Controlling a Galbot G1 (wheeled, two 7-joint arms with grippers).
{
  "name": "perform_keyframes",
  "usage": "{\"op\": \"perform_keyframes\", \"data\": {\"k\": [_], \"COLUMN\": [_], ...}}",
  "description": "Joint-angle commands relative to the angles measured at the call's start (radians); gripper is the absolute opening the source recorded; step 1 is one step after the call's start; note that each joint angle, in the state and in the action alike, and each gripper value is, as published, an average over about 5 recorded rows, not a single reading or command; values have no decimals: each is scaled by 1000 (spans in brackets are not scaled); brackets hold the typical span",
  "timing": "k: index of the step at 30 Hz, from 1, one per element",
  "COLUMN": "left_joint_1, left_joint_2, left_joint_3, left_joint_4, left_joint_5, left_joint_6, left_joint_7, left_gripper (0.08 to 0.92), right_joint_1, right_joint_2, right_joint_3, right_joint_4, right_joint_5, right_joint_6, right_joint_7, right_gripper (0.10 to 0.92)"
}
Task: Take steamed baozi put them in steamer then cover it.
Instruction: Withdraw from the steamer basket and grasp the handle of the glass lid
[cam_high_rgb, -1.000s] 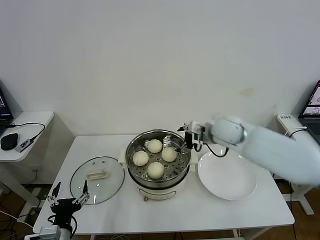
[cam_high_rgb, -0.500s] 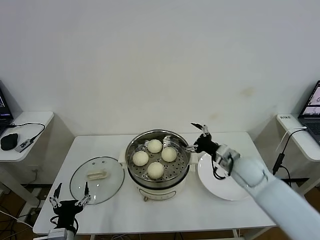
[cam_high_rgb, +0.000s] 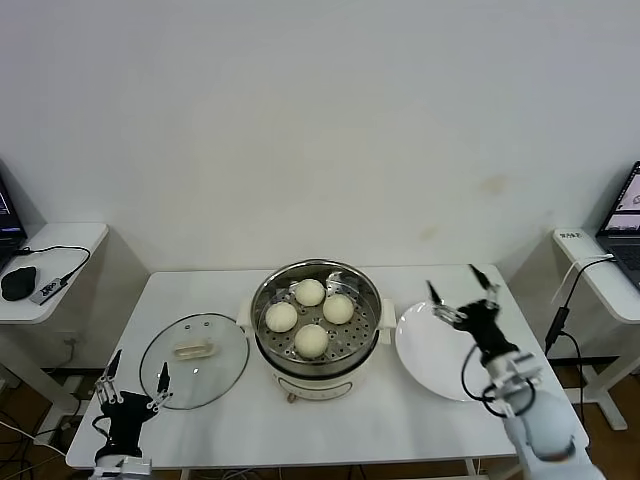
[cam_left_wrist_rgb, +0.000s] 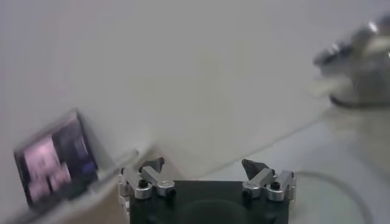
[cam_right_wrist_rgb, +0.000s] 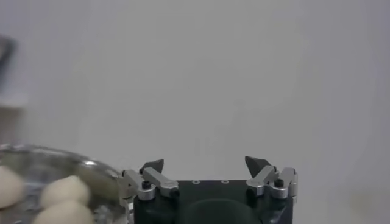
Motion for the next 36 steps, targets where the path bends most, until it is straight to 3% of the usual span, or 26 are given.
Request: {"op": "perform_keyframes", "data": {"k": [1, 21, 36], "left_joint_1": [-68, -330, -455], "left_joint_2": [114, 103, 97], "left_joint_3": [28, 120, 188], "left_joint_4": [181, 387, 511], "left_joint_5": [642, 695, 689], "left_joint_6": [-55, -43, -33], "left_joint_7": [-37, 14, 31], "left_gripper": [823, 823, 823], "right_joint_1": [-239, -260, -267], "right_joint_2": [212, 265, 285], "right_joint_3": [301, 289, 297], "right_joint_4": [65, 64, 47], "right_joint_5": [-21, -56, -74], "right_joint_6": [72, 87, 99], "right_joint_7": [10, 17, 15], "right_gripper": [823, 823, 823]}}
